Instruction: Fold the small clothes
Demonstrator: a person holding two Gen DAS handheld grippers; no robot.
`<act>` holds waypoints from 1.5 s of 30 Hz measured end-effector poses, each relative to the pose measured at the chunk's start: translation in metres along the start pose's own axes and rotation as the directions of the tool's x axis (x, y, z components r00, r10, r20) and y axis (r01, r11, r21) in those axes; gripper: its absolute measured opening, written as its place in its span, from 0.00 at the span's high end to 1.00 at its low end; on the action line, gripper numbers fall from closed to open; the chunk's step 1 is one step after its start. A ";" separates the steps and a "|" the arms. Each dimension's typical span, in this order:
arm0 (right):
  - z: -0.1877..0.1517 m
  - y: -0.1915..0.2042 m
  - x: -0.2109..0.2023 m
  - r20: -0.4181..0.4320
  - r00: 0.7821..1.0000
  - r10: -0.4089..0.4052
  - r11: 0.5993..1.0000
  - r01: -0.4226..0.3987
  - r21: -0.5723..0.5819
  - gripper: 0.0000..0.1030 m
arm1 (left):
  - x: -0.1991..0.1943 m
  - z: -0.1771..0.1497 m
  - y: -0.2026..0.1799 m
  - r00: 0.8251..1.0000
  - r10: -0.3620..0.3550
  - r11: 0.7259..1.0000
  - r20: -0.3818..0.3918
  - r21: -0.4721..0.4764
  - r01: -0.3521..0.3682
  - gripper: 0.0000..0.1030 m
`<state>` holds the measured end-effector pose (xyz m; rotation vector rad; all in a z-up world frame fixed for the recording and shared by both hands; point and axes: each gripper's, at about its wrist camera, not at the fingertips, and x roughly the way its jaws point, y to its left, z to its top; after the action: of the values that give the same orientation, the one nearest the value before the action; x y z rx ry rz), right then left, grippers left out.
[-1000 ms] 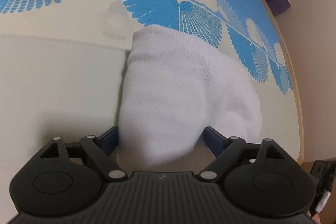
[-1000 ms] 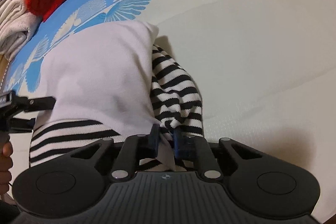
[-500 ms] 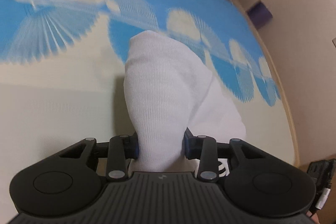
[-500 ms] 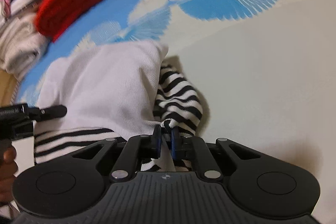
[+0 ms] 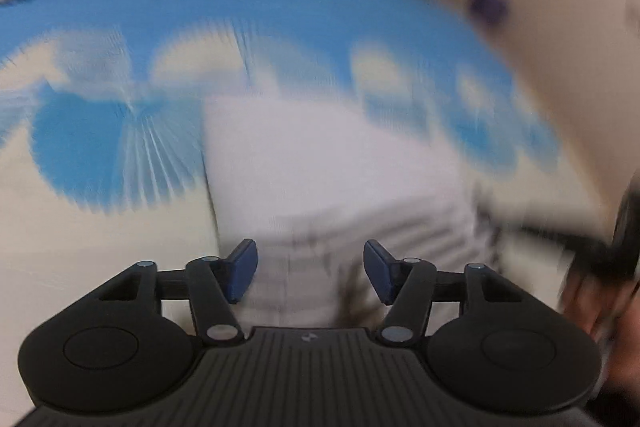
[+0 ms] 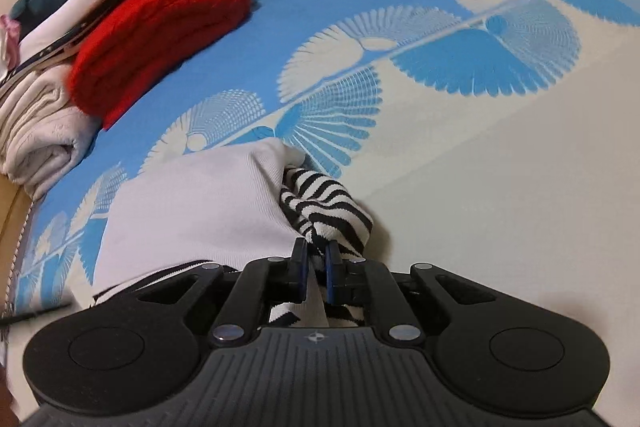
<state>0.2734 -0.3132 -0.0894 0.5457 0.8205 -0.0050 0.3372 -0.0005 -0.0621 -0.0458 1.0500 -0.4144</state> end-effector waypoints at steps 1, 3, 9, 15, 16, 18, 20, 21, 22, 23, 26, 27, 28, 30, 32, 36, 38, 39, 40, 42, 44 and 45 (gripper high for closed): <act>0.000 -0.001 0.001 -0.009 1.000 0.010 1.000 -0.010 0.006 0.88 | 0.013 -0.009 -0.004 0.997 0.061 0.997 -0.044 0.056 -0.059 0.36; -0.001 -0.002 -0.001 -0.014 0.999 0.030 0.999 -0.030 0.010 0.82 | 0.014 -0.013 -0.011 0.993 0.114 0.985 -0.028 0.130 -0.110 0.33; -0.008 -0.012 -0.022 -0.090 0.992 0.093 0.995 -0.095 -0.029 0.42 | -0.029 -0.014 -0.016 0.998 0.048 0.994 0.030 0.101 -0.051 0.34; -0.034 -0.008 -0.005 -0.271 0.961 0.050 0.977 -0.103 -0.186 0.99 | 0.005 -0.035 -0.016 0.981 0.146 0.976 -0.131 0.178 -0.122 0.33; -0.034 -0.007 -0.009 -0.253 0.966 0.050 0.977 -0.100 -0.190 1.00 | -0.003 -0.033 -0.016 0.984 0.138 0.979 -0.115 0.163 -0.118 0.34; -0.026 -0.009 -0.025 -0.175 0.981 0.083 0.980 -0.111 -0.162 1.00 | -0.022 -0.031 -0.012 0.992 0.111 0.987 -0.065 0.121 -0.102 0.37; -0.020 -0.020 -0.032 -0.146 0.985 0.088 0.989 -0.104 -0.106 1.00 | -0.021 -0.036 -0.006 0.989 0.116 0.989 -0.088 0.101 -0.107 0.39; -0.021 -0.026 -0.030 -0.160 0.985 0.062 0.993 -0.077 -0.090 1.00 | -0.012 -0.041 -0.003 0.980 0.152 0.984 -0.129 0.109 -0.138 0.38; -0.024 -0.029 -0.024 -0.194 0.980 0.041 0.995 -0.058 -0.087 1.00 | -0.004 -0.046 -0.002 0.971 0.174 0.981 -0.162 0.119 -0.156 0.38; -0.029 -0.027 -0.020 -0.221 0.975 0.026 0.993 -0.050 -0.105 1.00 | -0.002 -0.048 -0.002 0.970 0.176 0.980 -0.167 0.124 -0.156 0.38; -0.038 -0.012 -0.018 -0.224 0.974 -0.021 0.980 -0.025 -0.198 0.99 | -0.020 -0.042 -0.007 0.981 0.159 0.983 -0.111 0.114 -0.146 0.39; -0.037 -0.011 -0.021 -0.208 0.978 -0.018 0.982 -0.023 -0.189 0.98 | -0.029 -0.042 -0.007 0.987 0.142 0.986 -0.078 0.104 -0.133 0.39; -0.035 -0.011 -0.025 -0.187 0.982 -0.004 0.985 -0.028 -0.169 0.95 | -0.035 -0.042 -0.008 0.992 0.115 0.989 -0.049 0.096 -0.110 0.39; -0.034 -0.013 -0.026 -0.171 0.985 -0.001 0.986 -0.028 -0.167 0.95 | -0.021 -0.048 -0.004 0.983 0.146 0.986 -0.114 0.102 -0.135 0.37; -0.039 -0.012 -0.014 -0.222 0.972 -0.072 0.973 0.019 -0.232 0.91 | -0.004 -0.057 -0.001 0.960 0.226 0.970 -0.167 0.133 -0.205 0.29; -0.041 -0.006 -0.026 -0.159 0.971 -0.179 0.945 0.125 -0.302 0.74 | -0.037 -0.050 -0.013 0.967 0.254 0.964 -0.020 0.090 -0.251 0.25; -0.035 -0.001 -0.055 -0.005 0.983 -0.181 0.946 0.173 -0.276 0.41 | -0.063 -0.053 -0.022 0.956 0.281 0.957 0.082 0.045 -0.286 0.15; -0.034 0.003 -0.073 0.081 0.980 -0.182 0.944 0.197 -0.265 0.29 | -0.073 -0.055 -0.028 0.950 0.292 0.954 0.110 0.032 -0.297 0.13; -0.034 0.006 -0.086 0.132 0.976 -0.173 0.943 0.203 -0.265 0.29 | -0.083 -0.059 -0.035 0.944 0.300 0.952 0.135 0.030 -0.306 0.13; -0.036 0.012 -0.109 0.203 0.970 -0.136 0.942 0.190 -0.277 0.29 | -0.097 -0.065 -0.048 0.934 0.312 0.946 0.174 0.036 -0.323 0.11; -0.044 0.016 -0.131 0.257 0.962 -0.097 0.945 0.170 -0.280 0.28 | -0.113 -0.078 -0.061 0.921 0.323 0.942 0.218 0.021 -0.335 0.11; -0.049 0.017 -0.142 0.278 0.957 -0.078 0.948 0.158 -0.275 0.27 | -0.121 -0.084 -0.066 0.917 0.324 0.942 0.232 0.006 -0.335 0.11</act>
<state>0.1453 -0.3043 -0.0095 0.2051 0.5775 -0.0644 0.1936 -0.0054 0.0118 0.1215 0.8013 -0.1208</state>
